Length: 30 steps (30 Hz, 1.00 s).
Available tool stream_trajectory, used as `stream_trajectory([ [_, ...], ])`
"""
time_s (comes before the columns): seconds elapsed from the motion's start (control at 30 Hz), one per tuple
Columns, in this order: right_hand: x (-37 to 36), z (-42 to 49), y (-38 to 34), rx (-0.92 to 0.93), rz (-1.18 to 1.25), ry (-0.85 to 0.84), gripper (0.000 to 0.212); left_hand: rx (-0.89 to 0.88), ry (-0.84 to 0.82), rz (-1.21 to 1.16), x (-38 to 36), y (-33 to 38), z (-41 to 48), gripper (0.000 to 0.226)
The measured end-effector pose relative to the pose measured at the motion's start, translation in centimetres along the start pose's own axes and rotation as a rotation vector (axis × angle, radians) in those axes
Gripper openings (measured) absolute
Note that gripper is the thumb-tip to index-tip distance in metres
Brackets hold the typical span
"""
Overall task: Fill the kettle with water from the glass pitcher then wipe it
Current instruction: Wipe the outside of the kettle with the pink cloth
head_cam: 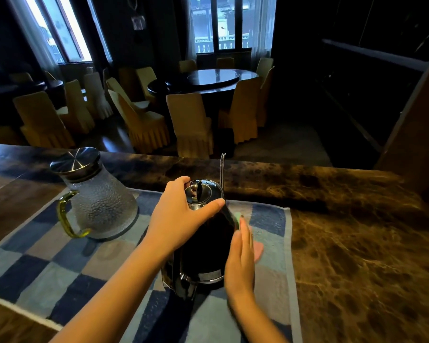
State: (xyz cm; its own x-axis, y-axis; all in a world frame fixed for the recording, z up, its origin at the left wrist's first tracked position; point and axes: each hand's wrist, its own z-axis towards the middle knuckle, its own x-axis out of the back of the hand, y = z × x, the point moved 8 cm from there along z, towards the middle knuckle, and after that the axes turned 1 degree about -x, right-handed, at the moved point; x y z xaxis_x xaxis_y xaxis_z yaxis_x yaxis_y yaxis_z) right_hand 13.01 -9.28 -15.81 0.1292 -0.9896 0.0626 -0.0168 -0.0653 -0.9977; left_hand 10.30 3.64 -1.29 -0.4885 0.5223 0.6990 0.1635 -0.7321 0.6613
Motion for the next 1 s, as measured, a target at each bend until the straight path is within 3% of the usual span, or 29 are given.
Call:
stream_trajectory([
  [0.07, -0.8, -2.3, -1.4, 0.091, 0.044, 0.013, 0.064, 0.005, -0.010, -0.010, -0.1, -0.1, 0.1, 0.094],
  [0.2, -2.7, -4.1, -5.8, 0.157, 0.113, -0.156, 0.052, 0.000, -0.012, -0.034, 0.0, 0.0, 0.1, 0.092],
  [0.33, 0.0, -0.1, -7.6, 0.193, 0.241, -0.074, 0.040, -0.002, 0.004, -0.057, 0.2, 0.1, 0.0, 0.082],
  [0.5, 0.1, 0.3, -1.9, 0.064, 0.192, 0.038, 0.032, 0.016, -0.001, -0.074, 0.0, -0.3, 0.2, 0.081],
  [0.57, -0.5, -1.9, -1.7, 0.180, 0.132, 0.064, 0.039, 0.027, 0.000, -0.070, -0.1, -0.5, 0.2, 0.082],
  [0.67, -1.3, -2.9, -4.0, 0.329, 0.250, 0.000, 0.039, 0.047, 0.014, -0.092, -0.1, -0.8, 0.3, 0.073],
  [0.8, -0.6, 1.7, -5.4, 0.167, 0.073, -0.053, 0.038, 0.053, 0.029, -0.121, -0.2, -0.9, 0.5, 0.064],
  [0.93, 0.3, 1.3, -3.1, 0.111, 0.030, 0.096, 0.031, 0.043, 0.025, -0.104, -0.2, -1.0, 0.5, 0.062],
  [1.0, -0.3, -1.8, -1.7, 0.144, -0.024, 0.154, 0.041, 0.040, 0.029, -0.108, -0.2, -0.9, 0.6, 0.061],
])
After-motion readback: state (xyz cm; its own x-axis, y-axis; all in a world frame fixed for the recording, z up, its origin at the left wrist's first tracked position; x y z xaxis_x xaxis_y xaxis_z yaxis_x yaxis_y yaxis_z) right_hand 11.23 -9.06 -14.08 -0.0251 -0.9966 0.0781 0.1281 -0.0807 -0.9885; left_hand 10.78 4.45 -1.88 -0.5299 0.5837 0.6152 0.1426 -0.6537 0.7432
